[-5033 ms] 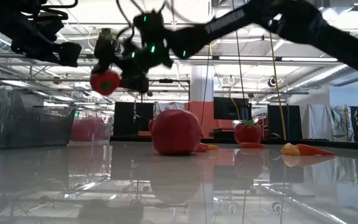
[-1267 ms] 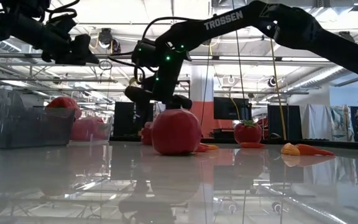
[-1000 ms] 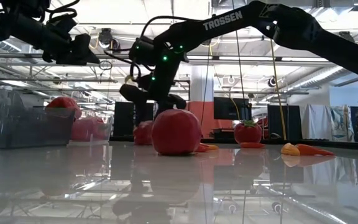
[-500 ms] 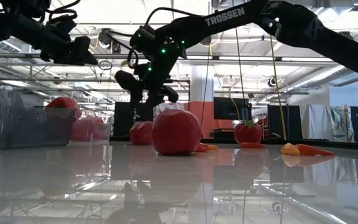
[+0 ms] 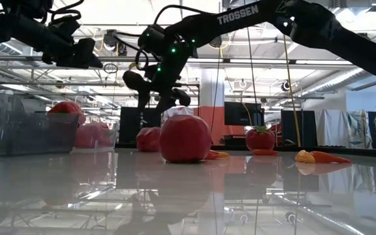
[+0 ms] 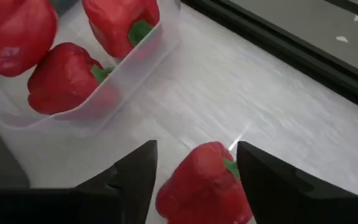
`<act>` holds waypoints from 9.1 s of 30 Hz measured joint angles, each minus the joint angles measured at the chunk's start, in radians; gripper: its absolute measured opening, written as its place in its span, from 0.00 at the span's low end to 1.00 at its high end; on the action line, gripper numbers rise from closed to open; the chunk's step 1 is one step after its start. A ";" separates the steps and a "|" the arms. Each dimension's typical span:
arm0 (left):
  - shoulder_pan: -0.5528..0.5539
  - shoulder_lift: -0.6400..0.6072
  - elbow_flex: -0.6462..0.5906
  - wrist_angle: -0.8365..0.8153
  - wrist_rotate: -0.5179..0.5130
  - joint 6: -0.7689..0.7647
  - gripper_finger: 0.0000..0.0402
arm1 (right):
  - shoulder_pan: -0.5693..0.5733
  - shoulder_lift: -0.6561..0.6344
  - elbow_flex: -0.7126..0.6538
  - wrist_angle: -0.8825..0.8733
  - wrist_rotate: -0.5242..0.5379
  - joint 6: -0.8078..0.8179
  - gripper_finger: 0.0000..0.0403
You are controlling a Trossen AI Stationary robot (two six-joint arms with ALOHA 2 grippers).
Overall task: Sort produce into baskets
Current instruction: Put the red bell pepper into the transparent bin, then put the top center tomato into the top black transparent bin
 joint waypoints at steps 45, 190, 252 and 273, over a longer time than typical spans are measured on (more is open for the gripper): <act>0.000 0.000 0.000 0.005 0.049 -0.007 0.77 | 0.030 0.106 0.001 -0.036 0.045 0.091 0.78; -0.413 1.124 0.614 0.064 0.386 -0.163 0.77 | 0.268 -1.517 -1.632 0.432 0.243 -0.086 0.98; -0.256 1.456 1.061 -0.321 0.359 -0.113 0.77 | 0.305 -1.671 -1.872 0.635 0.262 -0.065 0.98; -0.247 1.465 1.061 -0.381 0.362 -0.154 0.97 | 0.305 -1.671 -1.872 0.635 0.262 -0.076 0.98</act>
